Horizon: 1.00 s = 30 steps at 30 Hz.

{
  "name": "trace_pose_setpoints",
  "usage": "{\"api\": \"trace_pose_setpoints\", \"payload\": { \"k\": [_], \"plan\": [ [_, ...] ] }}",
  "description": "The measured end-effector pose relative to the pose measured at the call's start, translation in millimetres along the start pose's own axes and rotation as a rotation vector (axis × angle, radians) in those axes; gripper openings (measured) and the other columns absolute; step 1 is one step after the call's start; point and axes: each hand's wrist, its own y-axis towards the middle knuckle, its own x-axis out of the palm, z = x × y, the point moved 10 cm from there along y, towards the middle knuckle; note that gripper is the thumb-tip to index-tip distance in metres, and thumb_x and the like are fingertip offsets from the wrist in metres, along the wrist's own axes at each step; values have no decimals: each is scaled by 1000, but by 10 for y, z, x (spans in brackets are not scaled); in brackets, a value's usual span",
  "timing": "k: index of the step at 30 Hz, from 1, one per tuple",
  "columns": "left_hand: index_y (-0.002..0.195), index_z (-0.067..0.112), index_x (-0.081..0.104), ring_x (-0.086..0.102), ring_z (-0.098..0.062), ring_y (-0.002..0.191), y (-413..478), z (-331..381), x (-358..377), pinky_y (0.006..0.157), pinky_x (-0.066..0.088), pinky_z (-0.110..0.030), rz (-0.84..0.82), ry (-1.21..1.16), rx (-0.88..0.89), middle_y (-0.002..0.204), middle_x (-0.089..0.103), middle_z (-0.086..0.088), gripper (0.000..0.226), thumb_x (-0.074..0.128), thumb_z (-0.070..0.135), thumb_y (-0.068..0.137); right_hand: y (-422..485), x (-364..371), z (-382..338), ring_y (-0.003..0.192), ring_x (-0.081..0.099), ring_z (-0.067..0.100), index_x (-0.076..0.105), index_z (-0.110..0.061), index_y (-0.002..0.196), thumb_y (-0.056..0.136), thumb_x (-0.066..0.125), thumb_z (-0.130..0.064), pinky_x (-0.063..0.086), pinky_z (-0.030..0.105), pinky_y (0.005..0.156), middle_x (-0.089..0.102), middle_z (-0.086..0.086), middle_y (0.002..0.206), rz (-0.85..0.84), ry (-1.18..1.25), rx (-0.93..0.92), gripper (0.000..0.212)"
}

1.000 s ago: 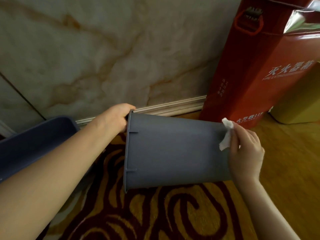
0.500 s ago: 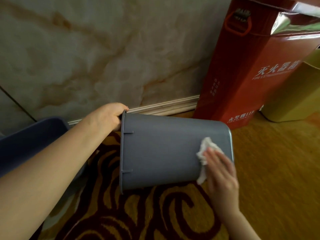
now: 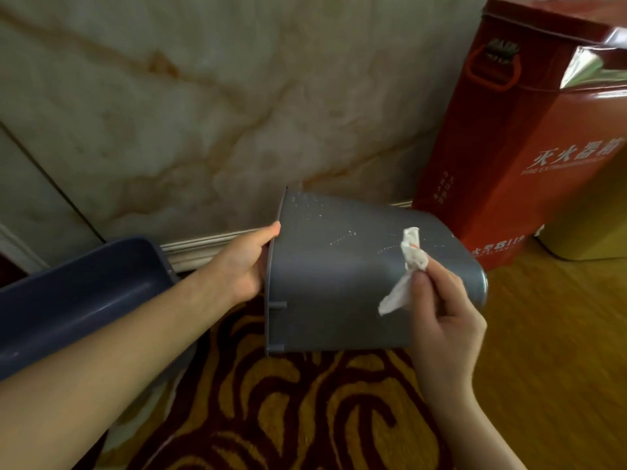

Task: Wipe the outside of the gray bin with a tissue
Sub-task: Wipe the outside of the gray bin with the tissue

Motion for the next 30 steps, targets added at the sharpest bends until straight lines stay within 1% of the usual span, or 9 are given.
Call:
{"api": "trace_pose_setpoints", "payload": {
  "k": [3,5,7,10,14,17,20,24,30],
  "plan": [
    [96,10,66,74,-17,72,5,-287,-86,62,60,-32,-52,-40,-34,81,77,-6,33,39,27,97,-65,408,-72,90,61,2,62,-27,113,90,55,-2,47,11,74,65,-7,101,-115,-34,-19,34],
    [94,10,68,73,-17,70,-16,-509,-149,63,60,-30,-71,-78,-80,81,77,-8,35,38,26,97,-211,837,-195,92,57,6,63,-22,112,89,52,-6,44,10,74,60,-12,97,-275,-125,-113,30],
    [94,9,68,73,-17,69,-52,-679,-208,60,59,-25,-83,-135,-129,80,76,-8,33,39,24,95,-462,1313,-210,99,53,11,62,-15,110,85,54,-6,40,9,81,64,-3,102,-492,-300,-230,28],
    [101,10,66,72,-17,74,-106,-823,-253,67,57,-27,-121,-192,-206,83,74,-7,41,33,34,97,-848,1764,92,117,49,24,58,-6,119,83,60,-5,43,32,99,59,11,124,-742,-493,-230,36],
    [112,15,63,71,-19,87,-153,-949,-341,76,53,-33,-113,-143,-233,96,74,-7,51,24,45,97,-1031,1859,254,109,58,22,66,-8,111,66,77,-22,51,33,91,65,6,119,-819,-704,-304,49],
    [121,20,60,65,-23,106,-176,-1057,-425,90,48,-38,-77,-94,-219,116,69,-10,46,27,42,98,-926,2026,354,122,45,28,49,-5,129,82,59,-19,42,37,100,48,12,139,-916,-743,-347,50],
    [121,17,59,68,-23,99,-167,-1085,-462,84,49,-38,-66,-107,-235,112,71,-11,46,27,42,98,-682,2197,467,128,32,26,34,-9,139,92,45,-21,31,34,104,33,6,149,-988,-782,-361,49],
    [120,17,60,66,-25,101,-136,-1067,-474,83,49,-39,-61,-125,-246,113,70,-12,47,26,42,98,-688,2202,445,125,34,25,37,-11,137,93,42,-21,33,32,102,36,4,147,-1024,-783,-400,45],
    [110,11,65,72,-20,84,-69,-1065,-480,70,56,-31,-40,-110,-243,94,75,-8,48,28,40,99,-1222,1863,322,128,33,25,36,-7,138,87,54,-17,34,36,107,35,7,147,-1119,-793,-503,55]
  ]
}}
